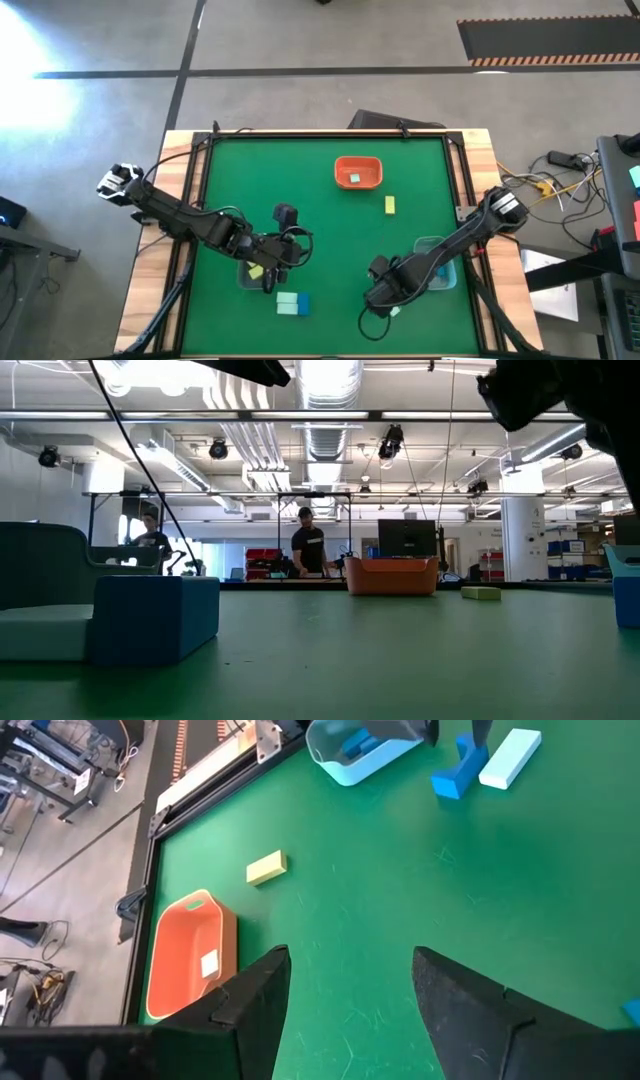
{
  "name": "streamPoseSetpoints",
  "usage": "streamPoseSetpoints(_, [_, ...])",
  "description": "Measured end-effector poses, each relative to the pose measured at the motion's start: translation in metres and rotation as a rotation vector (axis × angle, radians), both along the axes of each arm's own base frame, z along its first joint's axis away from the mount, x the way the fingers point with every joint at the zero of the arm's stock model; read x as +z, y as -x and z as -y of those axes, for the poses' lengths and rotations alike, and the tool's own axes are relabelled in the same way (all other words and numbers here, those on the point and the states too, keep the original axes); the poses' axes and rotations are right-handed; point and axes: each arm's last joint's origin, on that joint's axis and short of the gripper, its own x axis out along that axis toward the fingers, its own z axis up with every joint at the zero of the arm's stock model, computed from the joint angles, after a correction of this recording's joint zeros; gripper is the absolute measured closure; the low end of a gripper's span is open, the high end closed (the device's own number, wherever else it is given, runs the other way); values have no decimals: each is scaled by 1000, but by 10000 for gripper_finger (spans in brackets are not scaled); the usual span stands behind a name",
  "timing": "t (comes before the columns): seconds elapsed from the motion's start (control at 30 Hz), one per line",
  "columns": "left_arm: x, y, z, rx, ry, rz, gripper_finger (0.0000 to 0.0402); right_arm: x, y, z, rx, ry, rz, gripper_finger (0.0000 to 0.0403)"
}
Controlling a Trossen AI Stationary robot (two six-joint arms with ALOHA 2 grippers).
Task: Sort & place blocks by color
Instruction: Put the blue block into the light blue bin
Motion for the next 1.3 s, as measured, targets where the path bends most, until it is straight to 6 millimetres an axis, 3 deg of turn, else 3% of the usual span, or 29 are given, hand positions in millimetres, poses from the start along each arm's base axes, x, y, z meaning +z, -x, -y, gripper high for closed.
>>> streamPoseSetpoints(0.3, [0,0,0,-6,-17,-4,207,-21,-4,-4,-1,6,-70,200])
streamPoseSetpoints(1.3, [0,0,-1,-2,-15,-4,207,-37,2,2,0,48,-99,200])
